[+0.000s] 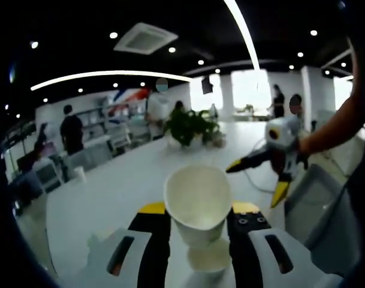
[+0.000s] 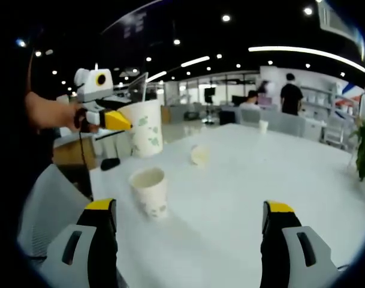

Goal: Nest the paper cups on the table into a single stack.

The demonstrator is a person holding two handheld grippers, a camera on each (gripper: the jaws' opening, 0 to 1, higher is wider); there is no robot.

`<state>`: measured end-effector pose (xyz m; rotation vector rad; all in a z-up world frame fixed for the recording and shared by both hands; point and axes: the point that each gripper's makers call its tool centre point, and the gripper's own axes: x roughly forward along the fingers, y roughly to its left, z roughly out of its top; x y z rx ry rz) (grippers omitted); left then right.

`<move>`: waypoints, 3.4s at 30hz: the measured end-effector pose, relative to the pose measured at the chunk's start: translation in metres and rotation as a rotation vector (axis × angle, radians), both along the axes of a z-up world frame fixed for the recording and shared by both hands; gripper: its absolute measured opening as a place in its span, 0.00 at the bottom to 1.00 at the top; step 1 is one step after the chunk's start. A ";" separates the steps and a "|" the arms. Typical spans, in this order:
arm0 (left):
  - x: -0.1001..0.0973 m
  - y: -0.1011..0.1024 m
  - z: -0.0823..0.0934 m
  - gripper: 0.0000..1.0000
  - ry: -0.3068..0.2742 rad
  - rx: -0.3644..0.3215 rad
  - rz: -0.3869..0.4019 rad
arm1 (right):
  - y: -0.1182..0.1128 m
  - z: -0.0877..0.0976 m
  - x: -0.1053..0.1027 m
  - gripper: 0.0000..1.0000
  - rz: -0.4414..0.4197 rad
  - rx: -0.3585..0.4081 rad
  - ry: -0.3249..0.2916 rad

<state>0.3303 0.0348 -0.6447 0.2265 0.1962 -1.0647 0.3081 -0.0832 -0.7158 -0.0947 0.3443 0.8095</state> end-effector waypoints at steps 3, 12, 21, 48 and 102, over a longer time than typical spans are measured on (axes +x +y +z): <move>0.000 0.000 -0.005 0.35 0.005 0.001 0.002 | 0.000 0.001 0.000 1.00 -0.003 0.002 0.000; -0.002 0.002 -0.017 0.35 0.030 -0.005 0.010 | -0.002 -0.002 -0.003 1.00 -0.006 0.000 0.003; -0.004 0.002 -0.032 0.35 0.056 0.002 0.018 | -0.002 -0.004 -0.004 1.00 -0.010 0.001 0.006; -0.007 0.003 -0.065 0.35 0.106 0.026 0.026 | -0.002 -0.006 -0.008 1.00 -0.020 0.003 0.014; 0.018 0.034 -0.056 0.82 0.137 0.049 0.092 | 0.001 0.017 0.013 1.00 -0.025 0.017 -0.022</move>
